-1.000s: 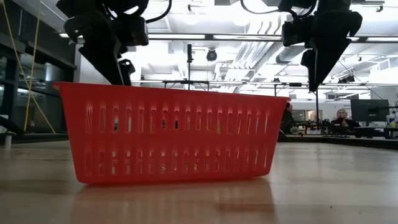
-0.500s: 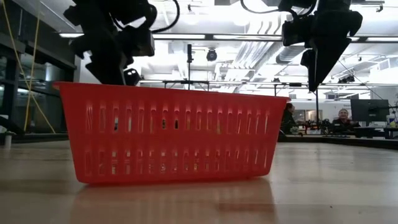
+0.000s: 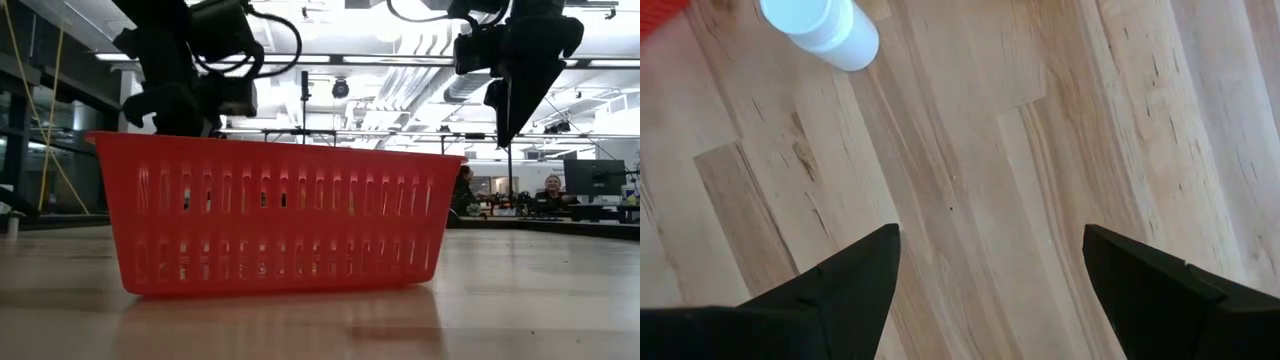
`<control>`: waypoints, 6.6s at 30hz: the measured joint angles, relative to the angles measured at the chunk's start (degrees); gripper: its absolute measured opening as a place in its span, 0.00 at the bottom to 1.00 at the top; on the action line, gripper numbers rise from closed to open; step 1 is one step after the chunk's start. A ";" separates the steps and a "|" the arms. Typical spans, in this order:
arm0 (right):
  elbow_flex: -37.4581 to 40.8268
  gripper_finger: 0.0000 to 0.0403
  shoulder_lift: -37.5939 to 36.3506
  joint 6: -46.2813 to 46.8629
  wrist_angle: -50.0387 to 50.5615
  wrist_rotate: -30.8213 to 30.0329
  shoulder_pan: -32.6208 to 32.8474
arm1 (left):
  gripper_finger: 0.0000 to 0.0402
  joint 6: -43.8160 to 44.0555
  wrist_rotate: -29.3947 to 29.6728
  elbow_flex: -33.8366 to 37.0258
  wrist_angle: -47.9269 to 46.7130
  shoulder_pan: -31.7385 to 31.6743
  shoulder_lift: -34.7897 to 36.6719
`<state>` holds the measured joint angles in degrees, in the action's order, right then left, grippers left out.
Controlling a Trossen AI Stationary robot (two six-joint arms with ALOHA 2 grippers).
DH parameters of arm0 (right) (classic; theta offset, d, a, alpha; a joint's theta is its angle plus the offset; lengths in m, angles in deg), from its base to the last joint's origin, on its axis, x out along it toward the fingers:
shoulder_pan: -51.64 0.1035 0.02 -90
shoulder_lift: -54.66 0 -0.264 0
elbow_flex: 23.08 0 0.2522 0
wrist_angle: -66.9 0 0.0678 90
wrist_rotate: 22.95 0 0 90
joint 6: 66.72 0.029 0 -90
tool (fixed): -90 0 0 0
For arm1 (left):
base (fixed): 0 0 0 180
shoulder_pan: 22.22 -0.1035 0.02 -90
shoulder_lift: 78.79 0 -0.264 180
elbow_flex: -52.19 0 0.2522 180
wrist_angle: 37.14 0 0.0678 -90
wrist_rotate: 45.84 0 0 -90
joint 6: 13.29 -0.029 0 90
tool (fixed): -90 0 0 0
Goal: Pick and place pill bottles into a basket
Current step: Put the left white bottle into the basket, then put the top left orange pill bottle into the basket
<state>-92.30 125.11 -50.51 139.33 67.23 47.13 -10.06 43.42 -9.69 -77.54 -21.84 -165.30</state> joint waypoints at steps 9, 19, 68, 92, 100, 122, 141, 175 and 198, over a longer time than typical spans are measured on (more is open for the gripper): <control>0.00 0.76 0.00 0.00 0.02 0.07 0.00 | 0.79 0.02 0.01 0.00 2.09 0.00 -0.78; 0.00 0.76 0.00 0.00 0.10 0.04 0.00 | 0.79 0.36 -0.25 1.12 3.02 0.00 -0.78; 0.02 0.76 0.00 0.44 0.66 0.24 0.00 | 0.57 4.95 -6.60 1.38 5.47 0.00 -4.35; 0.02 0.76 0.00 1.58 0.63 -0.07 0.00 | 0.55 6.08 -13.31 -16.45 -0.35 3.64 -4.32; 0.02 0.76 0.00 2.00 0.35 -1.05 0.00 | 0.56 7.44 -10.45 -16.79 2.25 8.51 -4.32; 0.02 0.76 -0.02 3.48 -1.20 -0.85 0.00 | 0.57 12.07 -11.69 -16.74 18.19 13.51 -15.91; 0.02 0.76 -0.02 3.28 -1.33 -0.68 0.00 | 0.57 1.40 -7.02 -23.18 18.13 13.50 -22.08; 0.02 0.76 -0.02 3.28 -2.38 -0.62 0.00 | 0.76 -1.59 -2.87 -28.05 12.25 13.49 -22.09; 0.02 0.76 -0.02 2.83 -2.89 0.20 0.00 | 0.70 -3.40 -0.66 -40.38 -16.32 5.28 -14.60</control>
<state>-92.28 125.09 -47.68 136.44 67.43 47.13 -13.46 42.77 -50.06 -93.87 -16.55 -179.89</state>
